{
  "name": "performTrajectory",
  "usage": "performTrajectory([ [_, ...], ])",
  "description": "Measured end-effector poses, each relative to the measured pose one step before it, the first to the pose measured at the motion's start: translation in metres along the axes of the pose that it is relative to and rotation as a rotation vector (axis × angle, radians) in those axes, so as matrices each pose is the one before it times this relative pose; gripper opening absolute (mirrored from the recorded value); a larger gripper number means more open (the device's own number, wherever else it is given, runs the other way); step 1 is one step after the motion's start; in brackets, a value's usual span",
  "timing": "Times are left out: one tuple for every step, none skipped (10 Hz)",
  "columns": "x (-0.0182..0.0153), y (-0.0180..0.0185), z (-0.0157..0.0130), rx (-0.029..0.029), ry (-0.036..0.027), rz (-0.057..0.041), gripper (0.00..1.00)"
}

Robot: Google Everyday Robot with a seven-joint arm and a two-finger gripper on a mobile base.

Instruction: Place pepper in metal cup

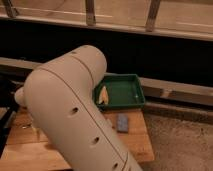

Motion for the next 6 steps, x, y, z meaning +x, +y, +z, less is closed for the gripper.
performTrajectory([
  [0.00005, -0.00045, 0.00006, -0.00316, -0.00037, -0.00154, 0.65],
  [-0.00131, 0.00077, 0.00135, -0.03345, -0.02118, -0.02361, 0.65],
  [-0.00147, -0.00092, -0.00028, -0.05523, -0.02743, -0.02497, 0.65],
  [-0.00126, -0.00223, -0.00189, -0.03183, -0.01767, -0.01301, 0.65],
  [-0.00095, 0.00219, -0.0003, -0.01511, -0.01408, -0.01892, 0.65],
  [-0.00018, 0.00357, -0.00057, -0.00862, -0.01329, -0.01672, 0.65],
])
